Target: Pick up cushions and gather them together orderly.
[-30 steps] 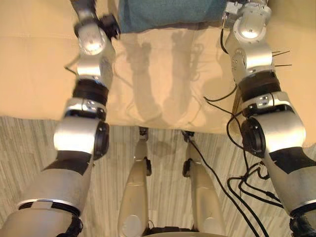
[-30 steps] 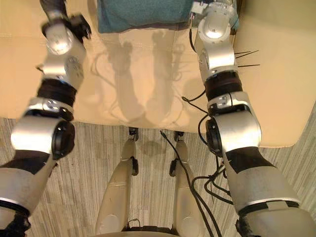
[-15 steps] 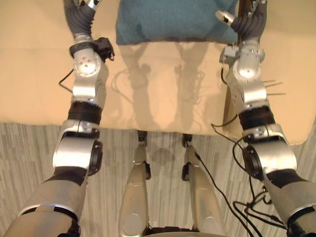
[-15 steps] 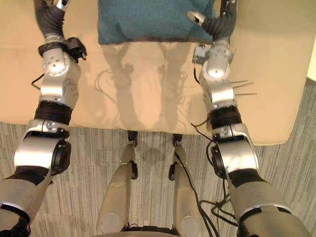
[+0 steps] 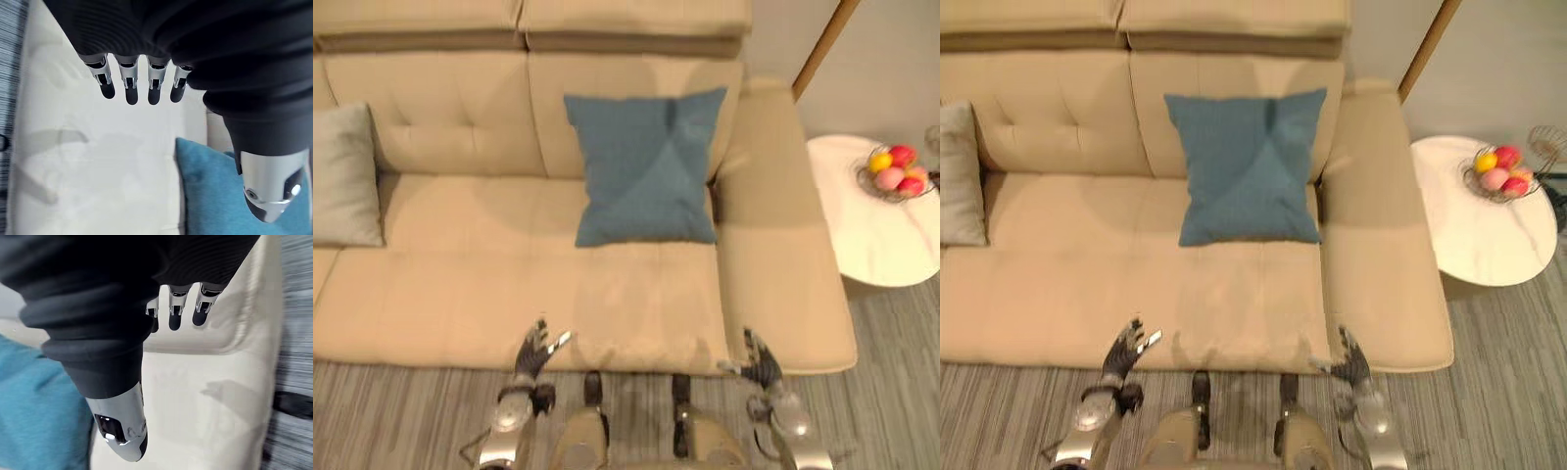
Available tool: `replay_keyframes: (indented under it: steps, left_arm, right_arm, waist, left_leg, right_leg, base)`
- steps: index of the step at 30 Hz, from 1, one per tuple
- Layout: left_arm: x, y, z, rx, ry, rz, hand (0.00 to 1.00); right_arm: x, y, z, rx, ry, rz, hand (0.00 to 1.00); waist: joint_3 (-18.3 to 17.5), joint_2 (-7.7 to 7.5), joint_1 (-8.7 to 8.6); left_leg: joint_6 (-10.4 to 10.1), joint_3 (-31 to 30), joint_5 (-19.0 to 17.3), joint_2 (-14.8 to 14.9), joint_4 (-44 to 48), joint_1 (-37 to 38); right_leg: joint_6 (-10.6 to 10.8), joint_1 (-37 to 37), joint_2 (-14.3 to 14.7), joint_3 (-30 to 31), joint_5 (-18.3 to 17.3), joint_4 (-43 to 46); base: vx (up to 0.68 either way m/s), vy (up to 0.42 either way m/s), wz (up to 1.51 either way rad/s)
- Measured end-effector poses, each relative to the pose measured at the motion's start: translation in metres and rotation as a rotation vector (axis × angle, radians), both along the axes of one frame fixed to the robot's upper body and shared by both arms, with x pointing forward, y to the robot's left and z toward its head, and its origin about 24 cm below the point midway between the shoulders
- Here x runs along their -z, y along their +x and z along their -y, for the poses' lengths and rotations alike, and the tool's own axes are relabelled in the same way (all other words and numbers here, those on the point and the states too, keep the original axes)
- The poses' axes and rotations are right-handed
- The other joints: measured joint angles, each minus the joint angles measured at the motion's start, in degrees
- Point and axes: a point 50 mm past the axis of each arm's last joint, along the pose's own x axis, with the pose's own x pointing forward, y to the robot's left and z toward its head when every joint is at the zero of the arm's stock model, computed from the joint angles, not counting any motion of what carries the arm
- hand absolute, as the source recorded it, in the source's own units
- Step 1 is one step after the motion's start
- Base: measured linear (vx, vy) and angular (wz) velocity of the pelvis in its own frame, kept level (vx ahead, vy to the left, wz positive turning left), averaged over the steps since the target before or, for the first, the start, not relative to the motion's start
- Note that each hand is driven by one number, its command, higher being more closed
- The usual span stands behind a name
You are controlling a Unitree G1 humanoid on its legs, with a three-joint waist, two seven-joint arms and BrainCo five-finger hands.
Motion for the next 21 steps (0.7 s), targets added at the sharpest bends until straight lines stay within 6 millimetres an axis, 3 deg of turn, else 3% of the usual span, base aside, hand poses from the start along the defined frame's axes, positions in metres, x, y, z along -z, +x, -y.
replay_keyframes:
  steps: [1,3,6,7,8,9,10,11,12,13,14,15,16,17,18,20,21]
  left_arm:
    - [0.011,-0.021,-0.005,-0.002,0.018,-0.083,0.0]
    - [0.019,-0.036,-0.008,-0.004,0.027,-0.148,0.0]
    - [0.024,-0.041,-0.007,0.021,0.034,-0.185,0.0]
    - [0.022,-0.036,-0.004,0.023,0.027,-0.164,0.0]
    - [0.021,-0.033,-0.003,0.021,0.024,-0.154,0.0]
    - [0.021,-0.032,-0.002,0.023,0.023,-0.154,0.0]
    - [0.021,-0.034,-0.002,0.018,0.025,-0.16,0.0]
    - [0.022,-0.036,-0.003,0.016,0.026,-0.164,0.0]
    - [0.023,-0.039,-0.003,0.006,0.029,-0.172,0.0]
    - [0.023,-0.037,-0.002,-0.002,0.029,-0.169,0.0]
    - [0.022,-0.036,-0.001,-0.002,0.026,-0.165,0.0]
    - [0.023,-0.031,0.011,0.005,-0.006,-0.152,0.0]
    - [0.025,-0.028,0.021,0.004,-0.034,-0.146,0.0]
    - [0.025,-0.025,0.028,0.006,-0.053,-0.144,0.0]
    - [0.024,-0.019,0.035,0.017,-0.073,-0.127,0.0]
    - [0.021,-0.014,0.034,0.013,-0.074,-0.112,0.0]
    - [0.021,-0.013,0.032,0.013,-0.07,-0.109,0.0]
  right_arm:
    - [0.01,-0.016,0.005,0.024,0.006,-0.067,0.0]
    - [0.017,-0.028,0.008,0.041,0.013,-0.119,0.0]
    - [0.022,-0.033,0.011,0.051,0.009,-0.161,0.0]
    - [0.023,-0.032,0.011,0.054,0.008,-0.168,0.0]
    - [0.023,-0.029,0.01,0.051,0.011,-0.165,0.0]
    - [0.025,-0.03,0.006,0.051,0.024,-0.174,0.0]
    - [0.029,-0.037,0.002,0.052,0.036,-0.197,0.0]
    - [0.03,-0.04,0.0,0.046,0.039,-0.209,0.0]
    - [0.031,-0.04,-0.003,0.028,0.041,-0.212,0.0]
    - [0.029,-0.034,-0.003,0.02,0.038,-0.198,0.0]
    - [0.027,-0.029,-0.002,0.018,0.031,-0.185,0.0]
    - [0.022,-0.018,0.003,0.014,0.012,-0.153,0.0]
    - [0.017,-0.007,0.007,0.012,-0.007,-0.124,0.0]
    - [0.014,-0.001,0.011,0.013,-0.023,-0.112,0.0]
    - [0.013,0.001,0.016,0.024,-0.041,-0.116,0.0]
    - [0.013,0.001,0.018,0.053,-0.038,-0.116,0.0]
    - [0.013,0.001,0.021,0.087,-0.035,-0.113,0.0]
  waist:
    - [-1.1,-0.16,-0.42]
    - [-2.0,-0.41,-0.35]
    - [-2.3,-0.93,-0.48]
    - [-2.5,0.08,-0.52]
    - [-2.0,0.51,-0.46]
    - [-1.8,0.34,-0.63]
    - [-2.0,-0.03,-0.5]
    - [-2.0,-0.06,-0.49]
    - [-2.7,-1.13,-0.26]
    - [-2.8,-1.51,0.27]
    - [-3.2,-1.74,0.66]
    - [-3.7,-0.16,2.54]
    - [-3.3,1.35,2.84]
    - [-2.6,3.27,2.42]
    - [-1.9,5.1,2.19]
    - [-1.2,3.5,2.2]
    - [-1.0,1.99,1.96]
  left_leg:
    - [0.0,1.3,0.0,-0.1,-1.3,2.5]
    - [0.1,3.2,-0.1,-0.1,-2.0,4.3]
    - [1.2,5.4,-0.9,-0.1,2.6,1.7]
    - [2.0,6.0,-1.3,1.8,4.4,-0.7]
    - [2.1,6.0,-1.5,2.2,5.1,-1.2]
    - [2.1,5.3,-1.4,2.4,6.4,-1.0]
    - [2.1,4.4,-1.4,2.1,7.9,-1.1]
    - [2.1,4.2,-1.4,2.0,8.4,-1.2]
    - [1.8,3.3,-1.3,1.9,10.2,-2.3]
    - [1.0,3.0,-0.6,2.1,11.6,-3.8]
    - [0.5,2.8,-0.2,2.3,11.5,-4.4]
    - [-0.6,2.9,2.2,3.7,8.9,-5.5]
    - [-1.1,2.7,4.1,4.8,6.5,-6.7]
    - [-1.3,1.7,4.8,5.8,5.4,-7.2]
    - [-3.2,1.2,4.2,7.2,1.7,-7.3]
    - [-2.7,2.1,2.6,6.1,4.1,-8.4]
    - [-0.4,2.7,1.0,3.8,11.8,-9.4]
  right_leg:
    - [0.1,1.4,-0.1,1.1,-0.1,-0.3]
    - [0.2,1.7,0.0,3.1,0.0,-0.2]
    - [1.3,-1.2,-0.8,4.4,-0.2,2.7]
    - [4.4,-2.5,-0.8,3.8,-1.4,4.3]
    - [3.6,-4.8,-0.9,2.3,-3.6,11.6]
    - [2.0,-8.7,-2.1,0.9,-10.6,30.4]
    - [3.6,-8.4,-3.6,1.1,-13.9,41.5]
    - [4.1,-7.6,-4.1,1.3,-14.8,44.7]
    - [5.7,-4.4,-4.4,2.5,-15.9,46.1]
    - [6.5,-2.3,-3.6,3.1,-19.7,41.3]
    - [6.1,-1.6,-2.7,2.8,-20.8,38.7]
    - [3.9,-0.3,-0.8,2.3,-22.3,31.1]
    - [-0.3,0.7,0.5,1.3,-22.4,25.6]
    - [-0.9,0.8,1.9,0.1,-20.9,24.5]
    - [-2.5,0.4,3.1,-1.3,-18.2,21.7]
    - [-4.7,-0.4,1.6,-2.5,-16.4,19.3]
    - [-4.8,-1.3,-0.7,-3.0,-15.2,18.8]
  base:
    - [0.02,0.036,-0.38]
    - [0.0,0.032,-0.53]
    - [-0.08,0.039,-0.29]
    - [-0.06,0.008,-0.15]
    - [-0.12,-0.027,0.01]
    - [-0.09,-0.071,0.26]
    - [-0.11,-0.103,0.39]
    - [-0.09,-0.17,0.49]
    - [-0.17,-0.212,0.35]
    - [-0.2,-0.219,0.27]
    - [-0.25,-0.184,-0.17]
    - [-0.3,-0.151,-0.33]
    - [-0.3,-0.148,-0.17]
    - [-0.47,-0.174,0.2]
    - [-0.4,-0.114,0.39]
    - [-0.34,-0.065,0.35]
    - [-0.25,-0.048,0.34]
